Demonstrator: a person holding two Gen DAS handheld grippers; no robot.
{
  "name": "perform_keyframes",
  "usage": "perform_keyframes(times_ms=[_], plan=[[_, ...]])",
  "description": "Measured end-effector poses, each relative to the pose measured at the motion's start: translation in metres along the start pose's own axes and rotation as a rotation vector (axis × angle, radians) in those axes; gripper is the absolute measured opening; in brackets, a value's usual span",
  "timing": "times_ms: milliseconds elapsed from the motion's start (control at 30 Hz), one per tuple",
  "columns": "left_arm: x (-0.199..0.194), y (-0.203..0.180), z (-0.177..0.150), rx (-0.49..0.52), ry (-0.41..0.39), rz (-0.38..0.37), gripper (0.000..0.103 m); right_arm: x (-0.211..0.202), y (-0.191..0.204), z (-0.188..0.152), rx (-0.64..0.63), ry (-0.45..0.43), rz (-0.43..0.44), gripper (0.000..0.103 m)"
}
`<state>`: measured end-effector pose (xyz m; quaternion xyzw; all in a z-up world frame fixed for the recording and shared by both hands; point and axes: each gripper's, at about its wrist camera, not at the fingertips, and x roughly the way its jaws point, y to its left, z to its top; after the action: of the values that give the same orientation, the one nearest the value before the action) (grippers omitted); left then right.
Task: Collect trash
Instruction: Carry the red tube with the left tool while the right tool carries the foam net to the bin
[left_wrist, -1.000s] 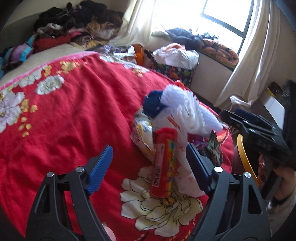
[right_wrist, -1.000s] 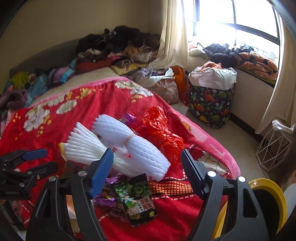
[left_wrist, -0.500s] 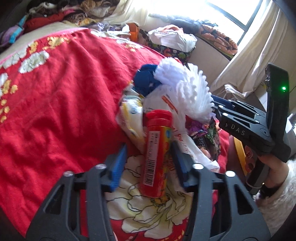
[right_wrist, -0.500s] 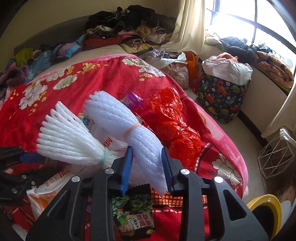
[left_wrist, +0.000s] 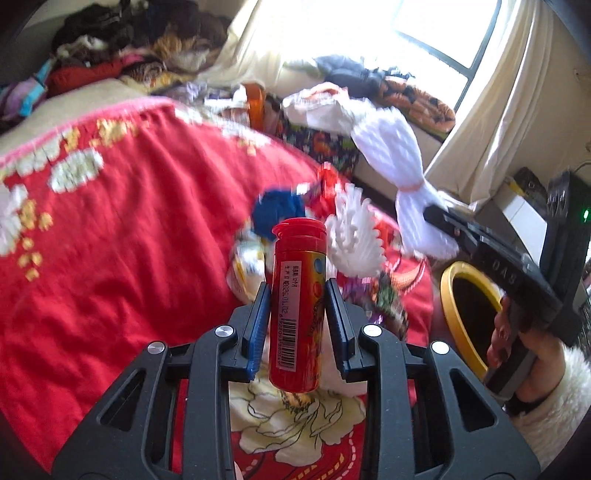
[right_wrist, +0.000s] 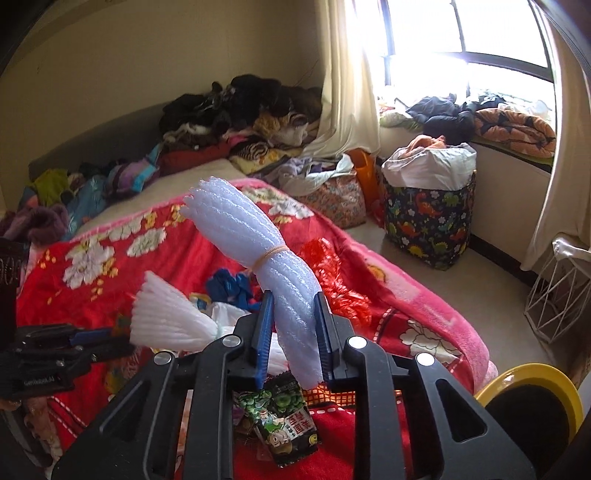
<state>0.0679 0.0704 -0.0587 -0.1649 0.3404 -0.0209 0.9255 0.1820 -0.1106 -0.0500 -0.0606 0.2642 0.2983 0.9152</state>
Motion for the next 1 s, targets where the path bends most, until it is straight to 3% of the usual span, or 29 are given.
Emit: perform_keyframes(times_ms=[333, 1000], plan=[[-0.033, -0.022, 0.027, 0.029, -0.114, -0.04, 0.023, -0.038, -0.018, -0.005, 0.101, -0.052, -0.024, 0.02], [-0.02, -0.095, 0.023, 0.151, -0.091, -0.155, 0.023, -0.093, -0.048, -0.035, 0.241, -0.072, -0.112, 0.02]])
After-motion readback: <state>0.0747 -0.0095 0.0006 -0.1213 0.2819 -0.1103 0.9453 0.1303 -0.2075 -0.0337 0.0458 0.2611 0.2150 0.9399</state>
